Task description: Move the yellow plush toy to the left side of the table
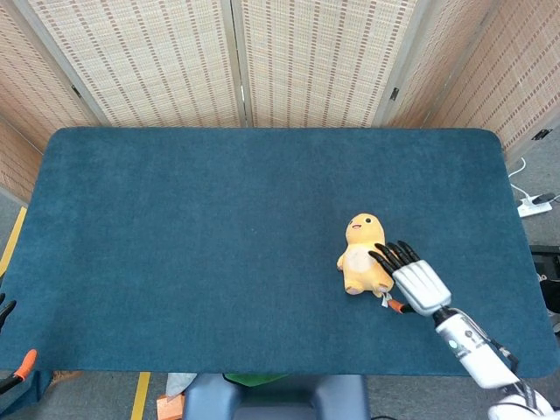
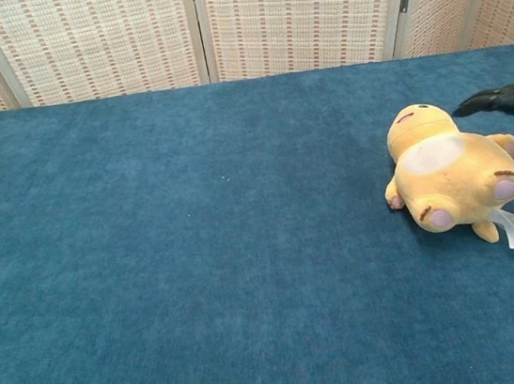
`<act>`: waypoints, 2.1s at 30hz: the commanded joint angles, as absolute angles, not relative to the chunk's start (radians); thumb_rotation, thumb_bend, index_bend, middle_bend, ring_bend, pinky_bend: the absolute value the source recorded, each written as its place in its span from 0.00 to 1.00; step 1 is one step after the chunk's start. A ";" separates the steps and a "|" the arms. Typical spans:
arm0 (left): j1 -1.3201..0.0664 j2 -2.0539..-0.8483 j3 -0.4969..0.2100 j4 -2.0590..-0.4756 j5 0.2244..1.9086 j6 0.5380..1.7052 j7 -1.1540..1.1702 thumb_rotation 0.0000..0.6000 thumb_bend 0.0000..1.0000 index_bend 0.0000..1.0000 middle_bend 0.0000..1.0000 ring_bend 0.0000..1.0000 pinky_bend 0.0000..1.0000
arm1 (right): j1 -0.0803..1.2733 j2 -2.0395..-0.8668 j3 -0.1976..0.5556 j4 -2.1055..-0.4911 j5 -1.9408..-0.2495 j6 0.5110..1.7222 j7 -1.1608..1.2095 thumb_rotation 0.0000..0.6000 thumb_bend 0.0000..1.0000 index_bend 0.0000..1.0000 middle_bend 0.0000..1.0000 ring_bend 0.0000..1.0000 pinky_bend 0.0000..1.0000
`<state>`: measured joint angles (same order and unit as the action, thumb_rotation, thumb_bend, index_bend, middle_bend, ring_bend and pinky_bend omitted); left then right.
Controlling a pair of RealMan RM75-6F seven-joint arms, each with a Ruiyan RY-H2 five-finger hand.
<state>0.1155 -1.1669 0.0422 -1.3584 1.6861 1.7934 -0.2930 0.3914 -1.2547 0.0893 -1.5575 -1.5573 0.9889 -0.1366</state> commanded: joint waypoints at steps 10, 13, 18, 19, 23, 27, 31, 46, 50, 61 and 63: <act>0.117 -1.166 0.044 -1.353 1.677 1.784 -0.306 1.00 0.35 0.00 0.05 0.04 0.18 | 0.516 -1.460 0.117 -1.411 -1.460 0.980 -0.384 1.00 0.54 0.36 0.56 0.54 0.84; 0.117 -1.166 0.044 -1.355 1.678 1.784 -0.303 1.00 0.35 0.00 0.05 0.04 0.18 | 0.518 -1.482 0.099 -1.367 -1.539 1.050 -0.331 1.00 0.65 0.53 0.68 0.65 0.94; 0.118 -1.165 0.043 -1.359 1.679 1.787 -0.302 1.00 0.35 0.00 0.05 0.04 0.18 | 0.542 -1.503 0.067 -1.335 -1.705 1.184 -0.204 1.00 0.72 0.61 0.73 0.70 1.00; 0.118 -1.165 0.043 -1.359 1.679 1.787 -0.303 1.00 0.35 0.00 0.05 0.04 0.18 | 0.550 -1.507 0.062 -1.338 -1.732 1.202 -0.189 1.00 0.73 0.61 0.73 0.70 1.00; 0.119 -1.164 0.044 -1.359 1.684 1.792 -0.309 1.00 0.35 0.00 0.05 0.04 0.18 | 0.599 -1.532 0.044 -1.380 -1.817 1.215 -0.164 1.00 0.73 0.61 0.72 0.70 1.00; 0.118 -1.161 0.047 -1.358 1.688 1.791 -0.314 1.00 0.35 0.00 0.05 0.04 0.18 | 0.652 -1.566 0.034 -1.446 -1.815 1.127 -0.164 1.00 0.72 0.61 0.71 0.70 1.00; 0.117 -1.157 0.049 -1.358 1.689 1.789 -0.328 1.00 0.35 0.00 0.05 0.04 0.18 | 0.696 -1.632 0.036 -1.445 -1.811 1.058 -0.209 1.00 0.72 0.61 0.70 0.69 0.99; 0.118 -1.154 0.064 -1.343 1.710 1.796 -0.353 1.00 0.35 0.00 0.05 0.04 0.18 | 0.712 -1.700 0.077 -1.505 -1.549 0.842 -0.500 1.00 0.26 0.00 0.00 0.00 0.19; 0.119 -1.155 0.064 -1.345 1.713 1.800 -0.349 1.00 0.35 0.00 0.05 0.04 0.18 | 0.705 -1.646 0.075 -1.593 -1.503 0.833 -0.498 1.00 0.14 0.00 0.00 0.00 0.01; 0.115 -1.169 0.066 -1.332 1.737 1.814 -0.319 1.00 0.35 0.00 0.05 0.04 0.18 | 0.532 -1.319 -0.100 -1.833 -1.675 1.104 -0.316 1.00 0.09 0.00 0.00 0.00 0.00; 0.103 -1.174 0.068 -1.326 1.761 1.816 -0.322 1.00 0.35 0.00 0.05 0.04 0.19 | 0.434 -1.246 -0.173 -1.805 -1.746 1.257 -0.274 1.00 0.09 0.00 0.00 0.00 0.00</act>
